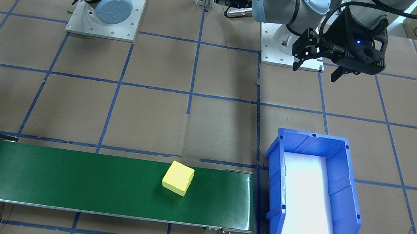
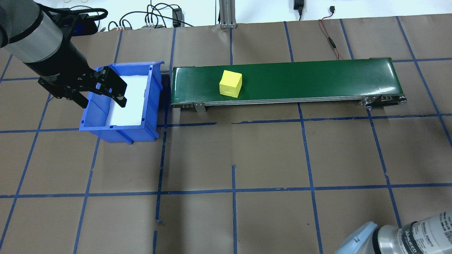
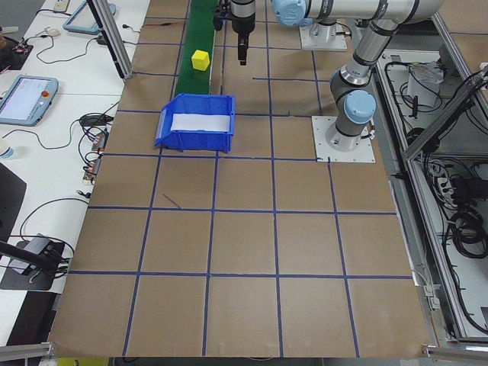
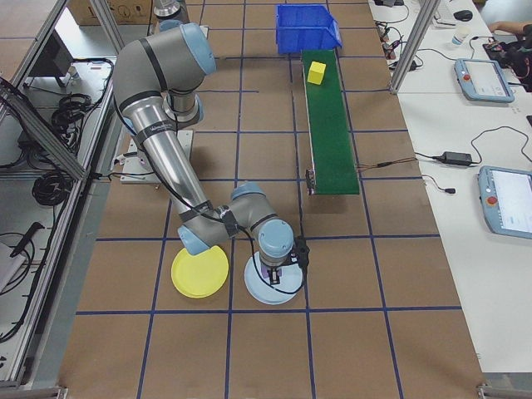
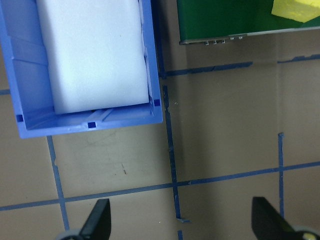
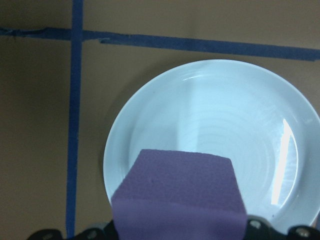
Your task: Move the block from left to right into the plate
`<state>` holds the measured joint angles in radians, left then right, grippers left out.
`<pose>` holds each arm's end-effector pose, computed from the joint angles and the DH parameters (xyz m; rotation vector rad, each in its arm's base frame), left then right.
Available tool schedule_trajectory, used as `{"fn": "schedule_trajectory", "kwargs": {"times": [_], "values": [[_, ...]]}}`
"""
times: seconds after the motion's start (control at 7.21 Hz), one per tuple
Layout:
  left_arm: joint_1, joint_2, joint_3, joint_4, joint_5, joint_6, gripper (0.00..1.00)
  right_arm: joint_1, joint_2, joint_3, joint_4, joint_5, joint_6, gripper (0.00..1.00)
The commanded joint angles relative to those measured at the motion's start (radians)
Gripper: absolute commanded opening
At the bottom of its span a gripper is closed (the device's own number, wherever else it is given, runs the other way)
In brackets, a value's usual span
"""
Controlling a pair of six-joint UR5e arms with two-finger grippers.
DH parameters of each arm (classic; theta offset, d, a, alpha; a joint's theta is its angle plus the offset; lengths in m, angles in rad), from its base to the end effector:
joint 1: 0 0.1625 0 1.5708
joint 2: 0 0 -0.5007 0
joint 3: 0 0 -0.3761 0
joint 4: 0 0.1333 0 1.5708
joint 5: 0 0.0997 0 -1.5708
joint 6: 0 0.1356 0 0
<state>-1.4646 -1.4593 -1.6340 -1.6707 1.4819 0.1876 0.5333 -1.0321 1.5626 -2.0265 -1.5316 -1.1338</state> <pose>-0.1008 -0.4256 0.5382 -0.1204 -3.0432 -0.0579 -0.5070 -0.4603 0.2594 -0.1449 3.0537 0.0003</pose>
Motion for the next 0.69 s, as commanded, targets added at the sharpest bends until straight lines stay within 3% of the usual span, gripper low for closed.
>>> {"fn": "schedule_trajectory", "kwargs": {"times": [0.0, 0.42, 0.55], "values": [[0.000, 0.004, -0.004, 0.008, 0.000, 0.007, 1.00, -0.004, 0.014, -0.016, -0.003, 0.004, 0.008, 1.00], [0.004, 0.005, -0.010, 0.006, 0.006, 0.006, 1.00, -0.004, -0.015, -0.022, 0.002, 0.004, 0.011, 1.00], [0.006, 0.007, -0.012, 0.005, 0.009, 0.006, 1.00, 0.002, -0.060, -0.021, 0.034, 0.010, 0.014, 1.00]]}}
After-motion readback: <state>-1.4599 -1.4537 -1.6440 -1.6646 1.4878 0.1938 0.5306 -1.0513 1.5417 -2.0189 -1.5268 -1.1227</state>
